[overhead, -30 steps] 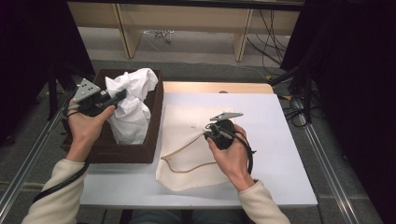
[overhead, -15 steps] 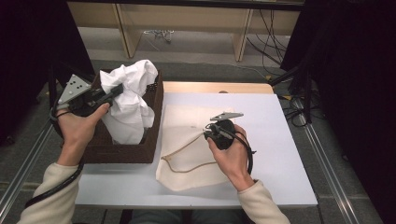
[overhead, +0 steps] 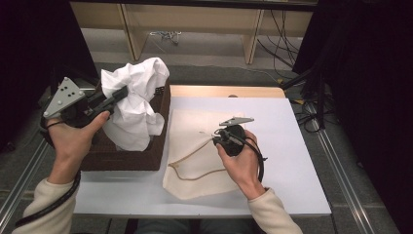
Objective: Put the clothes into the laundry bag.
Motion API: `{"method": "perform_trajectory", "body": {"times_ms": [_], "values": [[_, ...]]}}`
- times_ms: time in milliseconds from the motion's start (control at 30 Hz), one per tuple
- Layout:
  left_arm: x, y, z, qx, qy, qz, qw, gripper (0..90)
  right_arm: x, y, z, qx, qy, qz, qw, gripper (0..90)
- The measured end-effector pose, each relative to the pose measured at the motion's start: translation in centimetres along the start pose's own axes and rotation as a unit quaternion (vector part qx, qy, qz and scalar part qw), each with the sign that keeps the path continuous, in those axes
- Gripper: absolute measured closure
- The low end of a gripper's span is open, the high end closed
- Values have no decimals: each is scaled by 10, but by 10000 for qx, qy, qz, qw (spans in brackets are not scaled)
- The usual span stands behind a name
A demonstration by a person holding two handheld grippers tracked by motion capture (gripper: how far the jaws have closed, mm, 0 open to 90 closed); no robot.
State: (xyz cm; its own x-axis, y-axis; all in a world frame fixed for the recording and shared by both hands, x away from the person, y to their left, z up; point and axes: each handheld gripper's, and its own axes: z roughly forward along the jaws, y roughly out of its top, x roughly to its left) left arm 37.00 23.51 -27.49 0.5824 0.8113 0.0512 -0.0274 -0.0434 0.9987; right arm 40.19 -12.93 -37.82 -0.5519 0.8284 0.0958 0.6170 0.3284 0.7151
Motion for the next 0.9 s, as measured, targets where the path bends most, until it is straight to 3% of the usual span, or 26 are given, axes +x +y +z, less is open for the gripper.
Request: {"method": "perform_trajectory", "body": {"times_ms": [133, 200, 267, 333, 533, 800, 900], "values": [[-7, 5, -4, -43, -149, 136, 9998, 800, 1, 0, -1, -5, -75, 46, 10000, 875], [-10, 6, -6, -34, -213, 167, 9996, 800, 0, 0, 0, 5, -6, 3, 10000, 875], [-15, 6, -7, -43, -361, 22, 9993, 800, 1, 0, -1, 4, -63, 44, 10000, 875], [-16, 8, -8, -44, -414, 111, 9991, 800, 0, 0, 0, 3, -3, -5, 10000, 875], [-31, 11, -13, -99, -730, -7, 9973, 800, -1, 0, 0, -7, -35, -32, 10000, 875], [-62, 27, -27, -264, -1298, 108, 9911, 800, 0, 0, 0, -2, -24, -26, 10000, 875], [-71, 32, -31, -308, -1570, 114, 9871, 800, -1, 0, 0, -27, -11, 7, 10000, 875]]}}
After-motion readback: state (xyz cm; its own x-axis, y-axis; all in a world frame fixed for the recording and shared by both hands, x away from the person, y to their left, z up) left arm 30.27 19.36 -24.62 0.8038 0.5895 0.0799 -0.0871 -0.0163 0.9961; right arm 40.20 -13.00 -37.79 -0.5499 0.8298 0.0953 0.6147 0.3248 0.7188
